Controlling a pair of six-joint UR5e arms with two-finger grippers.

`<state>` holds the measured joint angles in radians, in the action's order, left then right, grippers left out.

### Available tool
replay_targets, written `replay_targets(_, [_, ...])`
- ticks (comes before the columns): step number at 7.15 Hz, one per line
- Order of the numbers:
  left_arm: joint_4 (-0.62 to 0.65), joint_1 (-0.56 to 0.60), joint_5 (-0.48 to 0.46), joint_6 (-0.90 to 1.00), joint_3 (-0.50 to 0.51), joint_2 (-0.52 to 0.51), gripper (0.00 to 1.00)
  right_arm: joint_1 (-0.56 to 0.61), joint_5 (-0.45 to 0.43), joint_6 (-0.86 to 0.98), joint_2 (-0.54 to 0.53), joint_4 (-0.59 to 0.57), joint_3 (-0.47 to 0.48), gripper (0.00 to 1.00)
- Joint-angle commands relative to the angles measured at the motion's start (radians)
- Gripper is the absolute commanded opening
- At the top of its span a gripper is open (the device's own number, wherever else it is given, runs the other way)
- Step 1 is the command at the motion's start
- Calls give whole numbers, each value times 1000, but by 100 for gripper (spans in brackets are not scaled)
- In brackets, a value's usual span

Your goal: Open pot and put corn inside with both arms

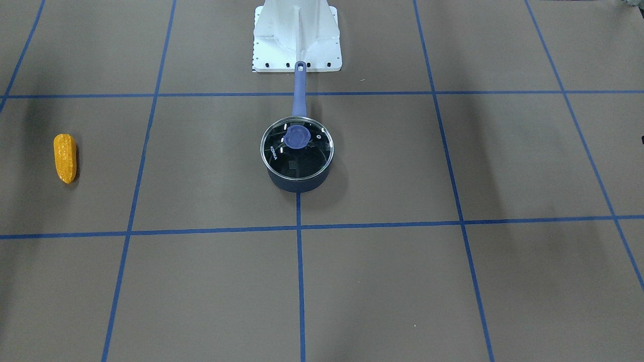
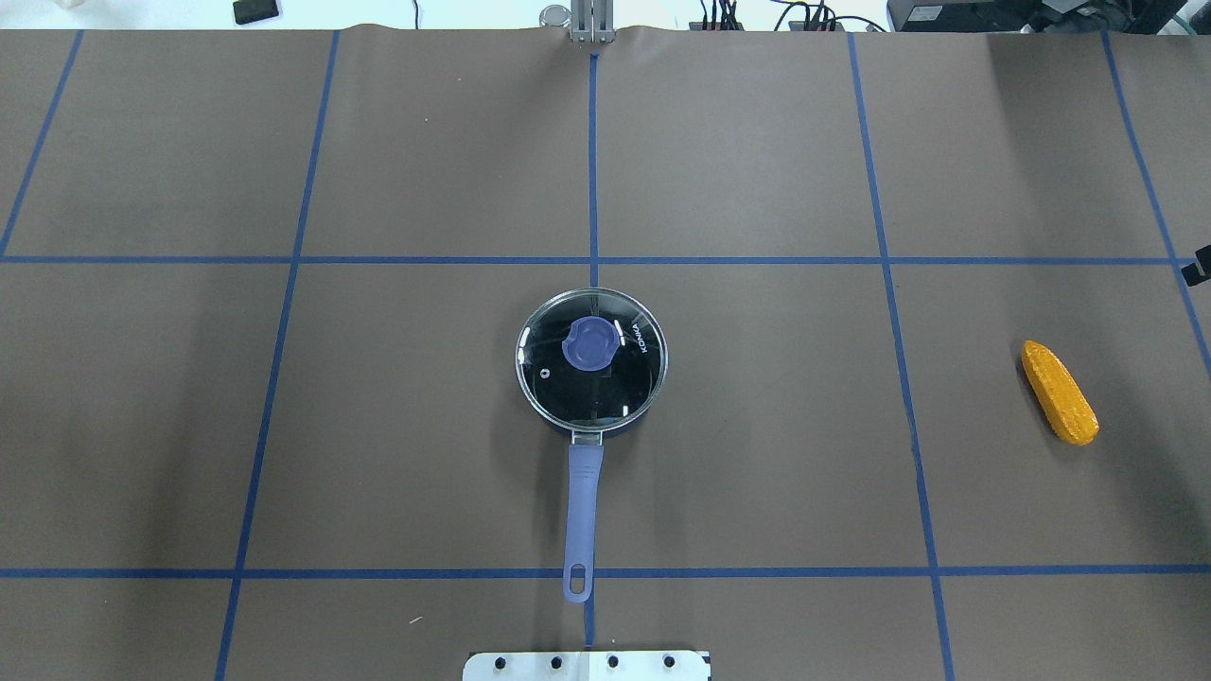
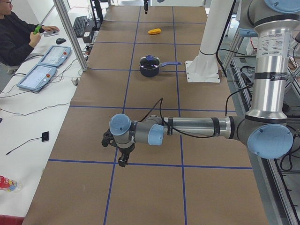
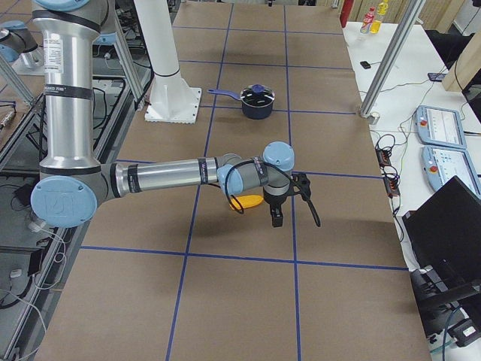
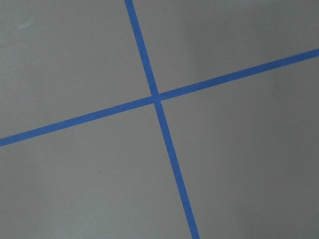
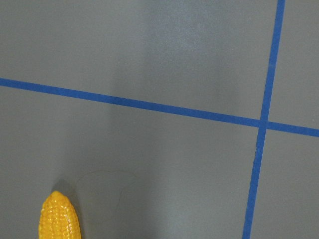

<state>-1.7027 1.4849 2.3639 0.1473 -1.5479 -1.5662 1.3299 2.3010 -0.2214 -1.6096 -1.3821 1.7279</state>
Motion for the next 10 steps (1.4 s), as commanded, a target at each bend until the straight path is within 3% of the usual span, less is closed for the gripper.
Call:
replay_targets(1, [0, 0, 0, 0, -1, 0, 99, 0, -2, 16, 11, 2, 8, 100])
replay_targets(3, [2, -2, -2, -18, -1, -11, 99, -8, 0, 4, 22, 0, 1, 100])
replay_targets(6, [72, -11, 21, -156, -40, -115, 99, -79, -17, 1, 33, -2, 30, 100])
replay_targets(8, [316, -53, 23, -166, -133, -251, 99, -86, -26, -1, 42, -3, 51, 100])
replay_targets(10, [521, -107, 21, -284, -245, -404, 99, -87, -96, -7, 42, -2, 56, 100])
